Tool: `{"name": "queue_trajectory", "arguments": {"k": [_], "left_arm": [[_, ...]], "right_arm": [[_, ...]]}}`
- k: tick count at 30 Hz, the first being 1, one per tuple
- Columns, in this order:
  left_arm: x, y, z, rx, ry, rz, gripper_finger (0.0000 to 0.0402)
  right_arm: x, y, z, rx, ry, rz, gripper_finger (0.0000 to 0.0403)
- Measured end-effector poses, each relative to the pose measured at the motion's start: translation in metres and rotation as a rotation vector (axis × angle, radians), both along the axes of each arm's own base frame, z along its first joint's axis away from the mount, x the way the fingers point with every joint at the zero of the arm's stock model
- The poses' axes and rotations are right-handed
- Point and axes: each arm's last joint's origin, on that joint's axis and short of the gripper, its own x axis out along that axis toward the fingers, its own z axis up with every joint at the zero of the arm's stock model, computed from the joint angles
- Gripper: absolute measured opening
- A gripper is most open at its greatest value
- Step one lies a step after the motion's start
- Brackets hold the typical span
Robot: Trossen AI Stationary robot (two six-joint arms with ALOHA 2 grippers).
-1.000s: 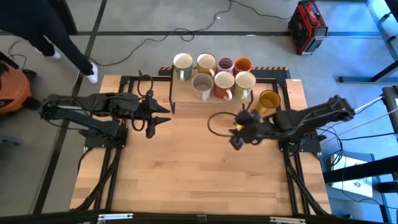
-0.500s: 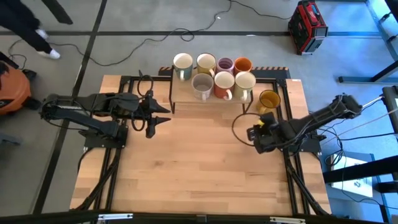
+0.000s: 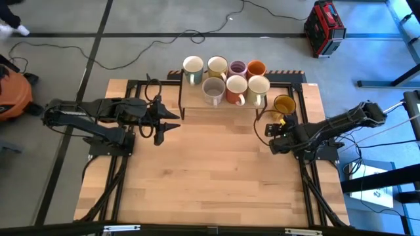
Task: Place coffee mugs
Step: Put the yellow mug on the shelf
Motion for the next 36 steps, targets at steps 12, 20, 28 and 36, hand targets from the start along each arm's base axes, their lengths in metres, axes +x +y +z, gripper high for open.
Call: {"name": "queue_trajectory", "arguments": {"k": [12,20,28,36], "left_arm": [[0.0,0.0,0.0,0.001,0.0,0.0,0.0144],[0.0,0.0,0.0,0.001,0.0,0.0,0.0144],[0.0,0.0,0.0,0.003,0.001,-0.001,0.0144],[0.0,0.0,0.0,0.003,0.0,-0.001,0.0144]], "right_arm": [[0.006,-0.03,-0.015,-0.042,0.001,-0.083,0.0242],[0.002,-0.039,-0.036,-0.056,-0.008,-0.102,0.0221],[0.002,-0.041,-0.051,-0.104,-0.051,-0.085,0.0203],[-0.004,-0.042,-0.06,-0.169,-0.022,-0.071,0.0165]]}}
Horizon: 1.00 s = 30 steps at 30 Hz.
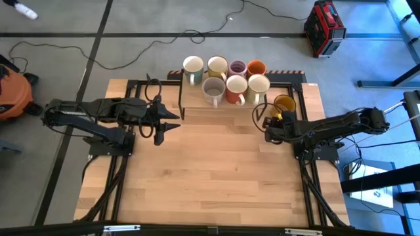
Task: Place coffee mugs
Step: Put the yellow mug on the shelf
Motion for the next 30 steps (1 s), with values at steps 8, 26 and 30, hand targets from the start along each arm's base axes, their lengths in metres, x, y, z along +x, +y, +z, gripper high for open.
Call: {"name": "queue_trajectory", "arguments": {"k": [8,26,30], "left_arm": [[0.0,0.0,0.0,-0.002,0.0,0.001,0.0144],[0.0001,0.0001,0.0002,-0.01,-0.004,0.005,0.0144],[0.0001,0.0,0.0003,-0.017,-0.006,0.008,0.0144]], "right_arm": [[0.0014,0.0001,-0.0013,-0.007,0.053,0.074,0.0077],[0.0028,0.0017,-0.0024,0.048,0.112,0.163,0.0],[0.0088,0.0035,0.0036,0.121,0.107,0.216,0.0]]}}
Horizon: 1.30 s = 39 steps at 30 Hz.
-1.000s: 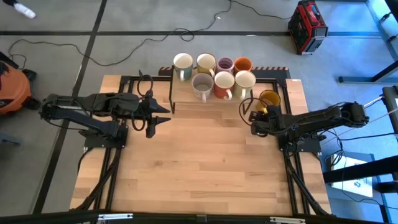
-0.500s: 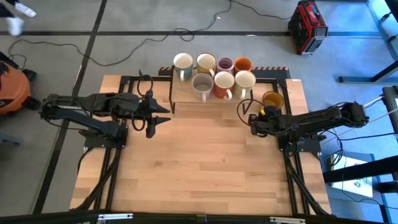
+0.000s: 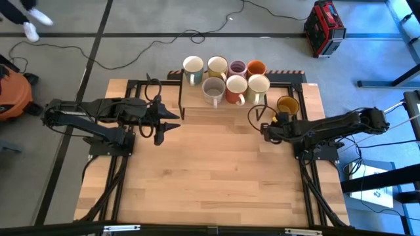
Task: Place coffee mugs
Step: Put the yellow mug on the shelf
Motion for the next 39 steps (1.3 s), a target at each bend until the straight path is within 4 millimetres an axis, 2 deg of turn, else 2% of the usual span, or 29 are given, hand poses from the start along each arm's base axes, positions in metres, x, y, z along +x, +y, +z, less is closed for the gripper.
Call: {"name": "queue_trajectory", "arguments": {"k": [5,10,13,16,21,25,35,39], "left_arm": [[0.0,0.0,0.0,-0.01,-0.002,0.004,0.0144],[0.0,0.0,0.0,-0.009,-0.002,0.004,0.0144],[0.0,0.0,0.0,-0.009,-0.002,0.004,0.0144],[0.0,0.0,0.0,-0.008,-0.001,0.003,0.0144],[0.0,0.0,0.0,-0.007,-0.001,0.003,0.0144],[0.0,0.0,0.0,-0.008,-0.002,0.003,0.0144],[0.001,0.0,0.001,-0.023,-0.018,0.01,0.0144],[0.001,0.0,0.003,-0.038,-0.038,0.016,0.0144]], "right_arm": [[0.011,0.002,0.026,0.077,0.048,0.074,0.0],[0.014,0.003,0.071,0.112,0.156,0.12,0.0009],[0.011,0.002,0.096,0.08,0.216,0.126,0.0033],[0.004,-0.001,0.11,0.069,0.298,0.113,0.0076],[-0.002,-0.015,0.113,0.169,0.435,0.213,0.0146],[-0.002,-0.026,0.11,0.208,0.547,0.369,0.0175],[0.0,-0.053,0.103,0.245,0.729,0.563,0.0183],[0.004,-0.063,0.098,0.263,0.751,0.622,0.0183]]}}
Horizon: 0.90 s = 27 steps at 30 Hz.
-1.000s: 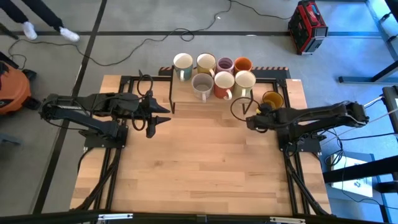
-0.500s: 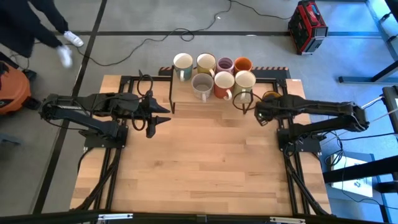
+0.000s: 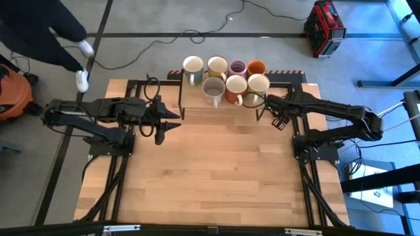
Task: Place coffee mugs
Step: Put the yellow mug on the shelf
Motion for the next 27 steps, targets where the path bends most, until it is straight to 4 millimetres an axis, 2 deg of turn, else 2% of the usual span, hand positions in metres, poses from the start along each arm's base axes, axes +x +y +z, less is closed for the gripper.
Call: {"name": "queue_trajectory", "arguments": {"k": [4,13,23,27], "left_arm": [[0.0,0.0,0.0,-0.001,-0.006,0.0,0.0144],[0.0,0.0,0.0,0.002,-0.005,-0.002,0.0144],[0.0,0.0,0.0,0.005,-0.004,-0.003,0.0144],[0.0,0.0,0.0,0.006,-0.003,-0.003,0.0144]], "right_arm": [[0.004,-0.006,-0.005,0.044,0.011,0.032,0.0183],[0.005,-0.006,-0.006,0.064,0.013,0.052,0.0183],[-0.018,0.007,0.017,0.036,-0.094,0.104,0.0183],[-0.031,0.014,0.007,0.045,-0.092,0.134,0.0183]]}}
